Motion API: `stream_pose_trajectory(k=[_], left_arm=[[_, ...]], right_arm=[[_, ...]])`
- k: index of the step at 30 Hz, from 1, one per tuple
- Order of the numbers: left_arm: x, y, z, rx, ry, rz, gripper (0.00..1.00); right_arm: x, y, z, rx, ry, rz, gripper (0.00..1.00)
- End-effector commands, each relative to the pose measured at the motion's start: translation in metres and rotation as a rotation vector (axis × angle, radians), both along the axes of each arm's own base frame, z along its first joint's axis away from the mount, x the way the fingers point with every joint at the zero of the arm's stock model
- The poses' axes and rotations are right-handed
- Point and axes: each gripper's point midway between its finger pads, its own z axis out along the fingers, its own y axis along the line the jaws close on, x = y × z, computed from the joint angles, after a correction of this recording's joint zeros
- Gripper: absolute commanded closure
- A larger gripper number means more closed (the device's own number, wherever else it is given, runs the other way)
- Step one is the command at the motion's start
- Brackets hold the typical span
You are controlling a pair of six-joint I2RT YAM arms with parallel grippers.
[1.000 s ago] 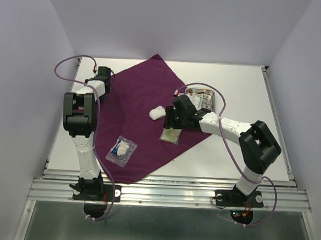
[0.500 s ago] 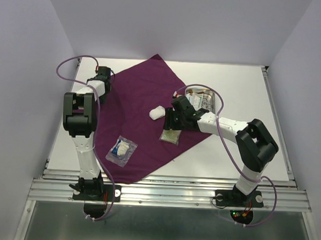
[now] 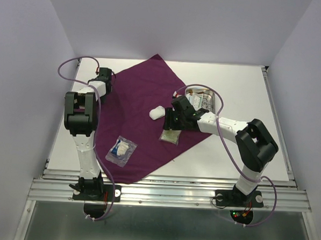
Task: Prepare the surgical pack
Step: Adjust the medical item in the surgical kit.
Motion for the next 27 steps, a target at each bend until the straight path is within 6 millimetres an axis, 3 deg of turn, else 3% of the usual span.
stream_pose_trajectory(k=[1, 5, 6, 7, 8, 10, 13, 17, 19, 27], left_arm=[[0.001, 0.009, 0.002, 0.048, 0.012, 0.028, 0.42], [0.003, 0.01, 0.003, 0.058, 0.012, 0.033, 0.44], [0.004, 0.01, 0.002, 0.055, 0.012, 0.032, 0.59], [0.008, -0.004, 0.002, 0.053, 0.013, 0.002, 0.68], [0.008, -0.004, 0.001, 0.05, 0.014, 0.003, 0.78], [0.009, -0.004, 0.001, 0.053, 0.014, 0.007, 0.85], [0.009, -0.004, 0.001, 0.05, 0.012, 0.009, 0.86], [0.01, -0.005, 0.005, 0.042, -0.001, 0.011, 0.96], [0.013, -0.007, 0.013, 0.032, -0.022, 0.009, 1.0], [0.016, -0.028, 0.06, -0.017, -0.135, -0.029, 1.0]], right_arm=[[0.012, 0.016, 0.024, 0.047, -0.06, 0.011, 0.44], [0.013, 0.016, 0.024, 0.046, -0.059, 0.009, 0.44], [0.013, 0.017, 0.024, 0.047, -0.06, 0.009, 0.44], [0.013, 0.016, 0.024, 0.046, -0.059, 0.009, 0.44], [0.013, 0.016, 0.024, 0.045, -0.06, 0.008, 0.44], [0.014, 0.016, 0.025, 0.043, -0.061, 0.006, 0.44], [0.013, 0.015, 0.024, 0.037, -0.058, 0.006, 0.44], [0.013, 0.014, 0.024, 0.037, -0.059, 0.002, 0.44], [0.013, 0.014, 0.025, 0.039, -0.061, -0.001, 0.44], [0.011, 0.017, 0.028, 0.044, -0.067, 0.003, 0.44]])
